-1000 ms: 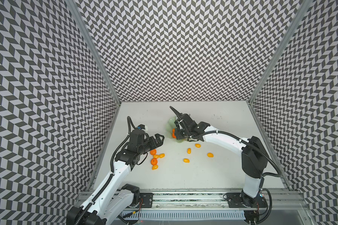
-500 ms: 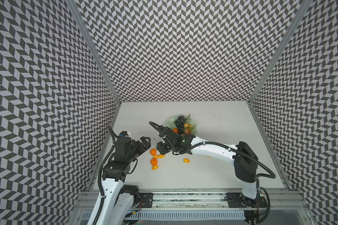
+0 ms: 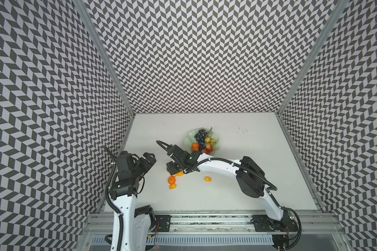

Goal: Arrange fruit in a fruit bowl
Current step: Pick up the fruit from the middle-left of the table.

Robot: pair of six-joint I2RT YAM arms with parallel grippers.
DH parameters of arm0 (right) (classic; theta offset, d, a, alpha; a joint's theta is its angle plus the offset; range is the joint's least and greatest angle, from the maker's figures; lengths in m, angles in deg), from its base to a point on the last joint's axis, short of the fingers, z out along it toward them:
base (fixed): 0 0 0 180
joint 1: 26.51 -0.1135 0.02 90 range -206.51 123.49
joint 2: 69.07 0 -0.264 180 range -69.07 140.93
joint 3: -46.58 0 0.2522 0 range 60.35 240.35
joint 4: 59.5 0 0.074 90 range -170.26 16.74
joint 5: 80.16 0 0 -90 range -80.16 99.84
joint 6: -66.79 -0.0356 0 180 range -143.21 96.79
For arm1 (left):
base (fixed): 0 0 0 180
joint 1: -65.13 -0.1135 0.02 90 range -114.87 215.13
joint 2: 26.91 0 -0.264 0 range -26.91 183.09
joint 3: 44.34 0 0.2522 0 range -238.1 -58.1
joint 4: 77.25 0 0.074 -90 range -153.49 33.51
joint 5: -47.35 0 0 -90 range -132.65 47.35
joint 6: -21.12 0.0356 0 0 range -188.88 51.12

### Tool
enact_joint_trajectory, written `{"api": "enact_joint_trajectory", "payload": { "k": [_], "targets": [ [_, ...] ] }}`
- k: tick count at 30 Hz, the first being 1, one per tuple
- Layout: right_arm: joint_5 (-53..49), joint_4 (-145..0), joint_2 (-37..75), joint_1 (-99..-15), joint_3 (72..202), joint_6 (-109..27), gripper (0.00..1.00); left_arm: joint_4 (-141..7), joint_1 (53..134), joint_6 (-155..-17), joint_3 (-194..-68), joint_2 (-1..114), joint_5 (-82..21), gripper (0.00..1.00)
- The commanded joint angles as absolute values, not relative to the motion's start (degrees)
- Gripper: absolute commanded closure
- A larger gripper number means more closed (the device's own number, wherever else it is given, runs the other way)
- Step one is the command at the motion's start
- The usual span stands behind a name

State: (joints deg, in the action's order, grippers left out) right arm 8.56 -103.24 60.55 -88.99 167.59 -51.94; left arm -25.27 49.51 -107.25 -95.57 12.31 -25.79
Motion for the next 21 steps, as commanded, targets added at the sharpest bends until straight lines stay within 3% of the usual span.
{"api": "enact_joint_trajectory", "payload": {
  "k": [1,8,21],
  "targets": [
    [8.23,-104.28,63.34,-89.28,171.38,-52.05,0.38,-25.55,47.58,-104.64,-95.00,12.83,-23.66,0.00],
    [9.45,-106.99,67.81,-89.27,176.94,-51.46,0.35,-25.61,44.87,-103.71,-95.04,13.58,-22.65,0.00],
    [10.81,-109.91,72.73,-89.27,181.37,-50.38,0.37,-26.31,44.33,-103.48,-94.40,14.30,-21.52,0.00]
  ]
}}
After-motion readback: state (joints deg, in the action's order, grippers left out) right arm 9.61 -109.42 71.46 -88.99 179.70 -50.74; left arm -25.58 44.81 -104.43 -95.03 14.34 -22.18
